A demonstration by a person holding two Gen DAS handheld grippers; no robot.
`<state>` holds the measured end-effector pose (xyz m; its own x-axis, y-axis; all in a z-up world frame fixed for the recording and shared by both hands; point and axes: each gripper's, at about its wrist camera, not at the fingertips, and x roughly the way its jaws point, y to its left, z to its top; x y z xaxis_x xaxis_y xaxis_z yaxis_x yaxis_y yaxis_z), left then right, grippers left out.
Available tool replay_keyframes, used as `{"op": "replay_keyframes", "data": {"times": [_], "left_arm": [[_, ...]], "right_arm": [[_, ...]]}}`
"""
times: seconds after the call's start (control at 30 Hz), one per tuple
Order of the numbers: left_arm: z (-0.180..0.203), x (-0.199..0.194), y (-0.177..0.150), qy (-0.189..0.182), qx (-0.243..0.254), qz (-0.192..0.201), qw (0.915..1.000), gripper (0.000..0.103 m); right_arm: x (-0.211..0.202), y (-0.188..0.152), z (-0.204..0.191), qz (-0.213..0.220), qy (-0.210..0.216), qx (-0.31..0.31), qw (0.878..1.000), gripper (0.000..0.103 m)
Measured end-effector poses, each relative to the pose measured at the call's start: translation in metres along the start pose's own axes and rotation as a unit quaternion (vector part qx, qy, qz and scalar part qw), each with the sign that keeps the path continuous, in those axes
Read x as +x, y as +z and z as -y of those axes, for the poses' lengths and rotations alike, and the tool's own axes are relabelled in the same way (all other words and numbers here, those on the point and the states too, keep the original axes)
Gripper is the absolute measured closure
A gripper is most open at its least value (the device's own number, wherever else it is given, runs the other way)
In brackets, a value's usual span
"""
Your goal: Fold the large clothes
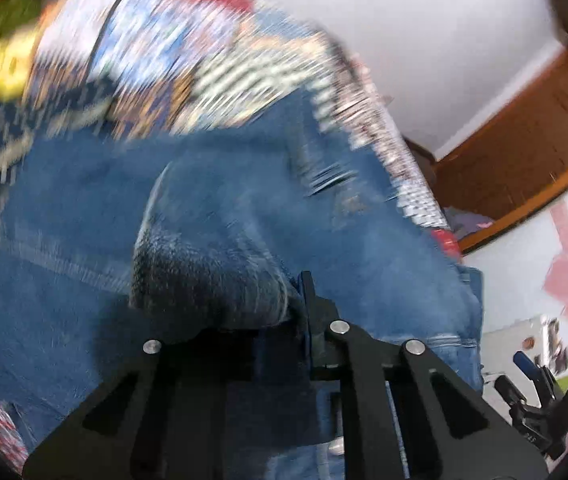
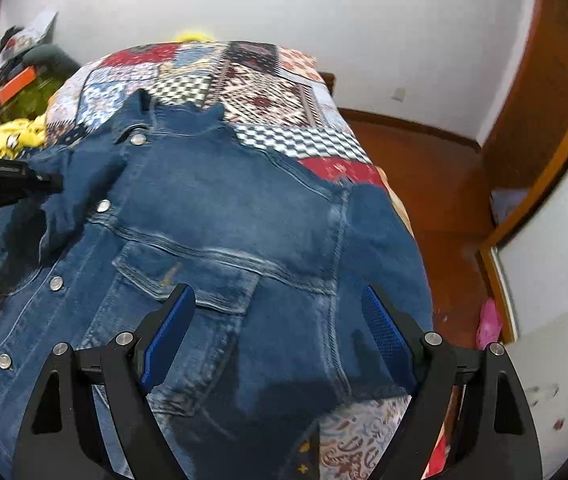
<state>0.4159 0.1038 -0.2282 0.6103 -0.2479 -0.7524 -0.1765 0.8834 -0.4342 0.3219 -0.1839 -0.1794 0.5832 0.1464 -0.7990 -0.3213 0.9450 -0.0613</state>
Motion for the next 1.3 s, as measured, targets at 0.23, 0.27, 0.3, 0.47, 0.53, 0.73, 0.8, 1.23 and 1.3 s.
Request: {"op": "replay_keyframes", "data": {"times": [0.23,0.27,0.3,0.47,0.53,0.73,0.8,1.23,1.3], "left_arm": [[0.101,-0.026,0.017,-0.057,0.099,0.048,0.9922,0.092],[0.113,-0.021,0.017,-0.066,0.111,0.043,0.9906,0.092],[0.128,-0.013,0.012,-0.080,0.132,0.029,0.9876,0.092],[0.166,0.041,-0.030,-0.064,0.207,-0.042,0.9754,0.092],[0.166,0.064,-0.048,-0.053,0.214,-0.079,0.9722,0.092],[0.162,0.092,-0.084,-0.020,0.236,-0.136,0.9620,0.084],[0.166,0.084,-0.091,-0.033,0.238,-0.147,0.9595,0.061],[0.142,-0.013,-0.086,0.016,0.311,-0.045,0.9492,0.024],[0.126,-0.027,-0.084,0.046,0.315,-0.022,0.9476,0.018]], "right_arm": [[-0.003,-0.009,0.034,-0.014,0.016,0.074,0.997,0.020],[-0.004,-0.011,0.039,-0.016,0.021,0.085,0.996,0.020],[-0.004,-0.013,0.044,-0.019,0.026,0.097,0.995,0.020],[-0.003,-0.026,0.063,-0.038,0.045,0.149,0.987,0.020],[-0.003,-0.032,0.069,-0.044,0.047,0.167,0.984,0.020],[0.001,-0.055,0.089,-0.063,0.055,0.211,0.974,0.020],[0.004,-0.059,0.098,-0.069,0.060,0.228,0.969,0.020],[0.052,-0.089,0.159,-0.109,0.118,0.407,0.899,0.020],[0.062,-0.093,0.164,-0.116,0.127,0.427,0.888,0.020]]}}
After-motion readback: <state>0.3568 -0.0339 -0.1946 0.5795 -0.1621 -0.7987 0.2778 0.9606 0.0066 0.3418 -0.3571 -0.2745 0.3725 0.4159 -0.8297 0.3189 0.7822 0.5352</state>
